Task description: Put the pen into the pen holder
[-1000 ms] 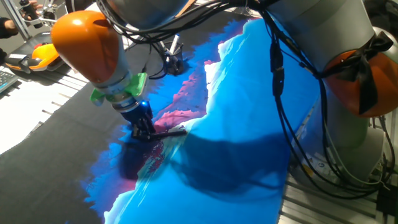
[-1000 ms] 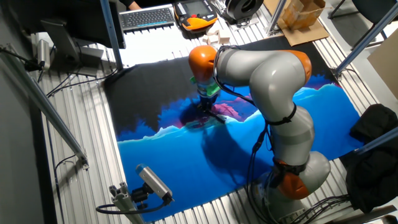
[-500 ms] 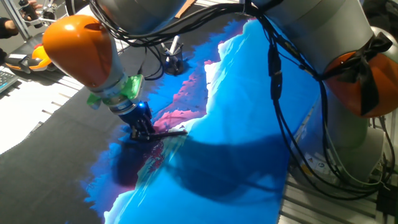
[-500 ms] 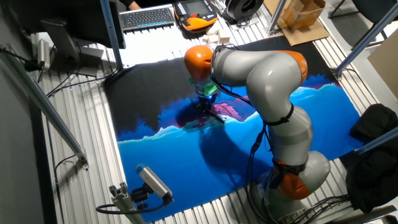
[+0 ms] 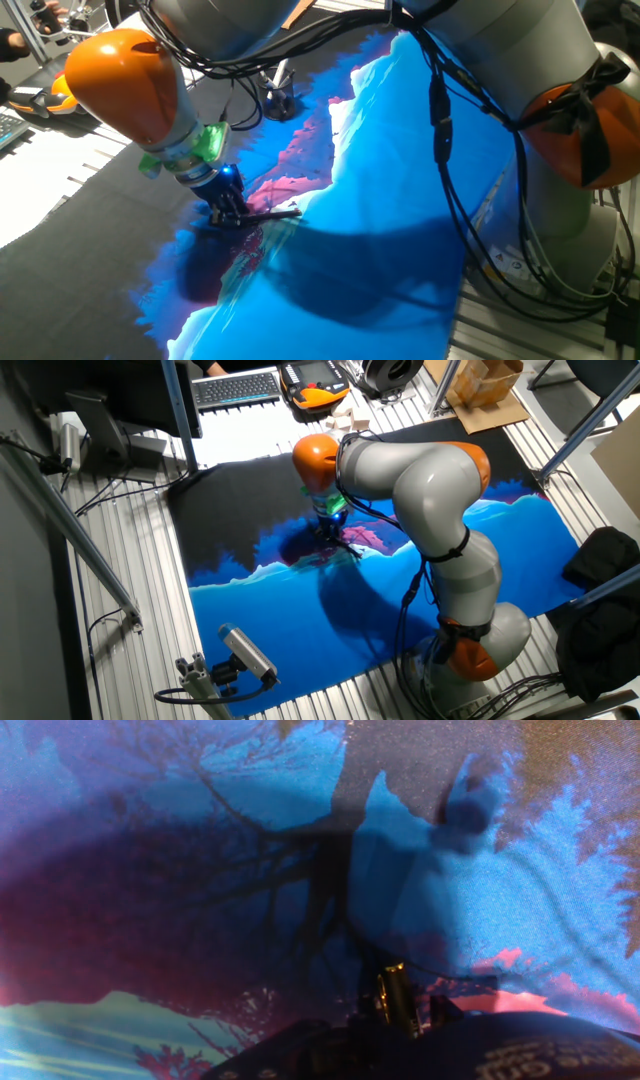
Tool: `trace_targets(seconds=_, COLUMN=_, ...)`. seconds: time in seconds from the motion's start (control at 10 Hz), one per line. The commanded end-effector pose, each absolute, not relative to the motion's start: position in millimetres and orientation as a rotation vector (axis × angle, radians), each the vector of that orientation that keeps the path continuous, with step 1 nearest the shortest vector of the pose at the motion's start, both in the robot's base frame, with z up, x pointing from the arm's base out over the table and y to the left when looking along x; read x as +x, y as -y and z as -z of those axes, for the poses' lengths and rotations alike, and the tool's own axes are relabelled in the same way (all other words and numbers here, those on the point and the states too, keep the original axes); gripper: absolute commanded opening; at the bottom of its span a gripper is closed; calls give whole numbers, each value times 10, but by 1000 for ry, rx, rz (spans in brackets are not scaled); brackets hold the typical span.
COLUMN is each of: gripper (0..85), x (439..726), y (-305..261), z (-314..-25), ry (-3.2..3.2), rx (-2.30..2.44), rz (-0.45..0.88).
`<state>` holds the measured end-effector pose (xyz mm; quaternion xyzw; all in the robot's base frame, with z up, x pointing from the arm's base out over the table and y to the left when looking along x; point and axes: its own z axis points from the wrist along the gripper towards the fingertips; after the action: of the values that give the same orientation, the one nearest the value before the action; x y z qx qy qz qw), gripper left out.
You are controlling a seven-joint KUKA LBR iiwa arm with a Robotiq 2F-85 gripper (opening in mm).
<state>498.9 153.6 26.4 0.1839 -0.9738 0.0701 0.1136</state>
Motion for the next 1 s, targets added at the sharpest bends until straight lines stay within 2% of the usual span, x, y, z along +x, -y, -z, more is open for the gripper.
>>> trace_targets(seconds=0.0, gripper=340, x=4988, y=-1535, z=-262, ry=2851, rx=539, rz=-212)
trace_targets(seconds=0.4, gripper=340, x=4998, y=-1528, z=-250, ry=2842, rx=558, rz=-211)
trace_targets(seconds=0.5, gripper=170, x=4998, y=-1527, z=-248, ry=2837, rx=573, rz=-214)
trace_targets(seconds=0.9, gripper=170, x=5003, y=-1525, z=-258, ry=2817, rx=588, rz=-205)
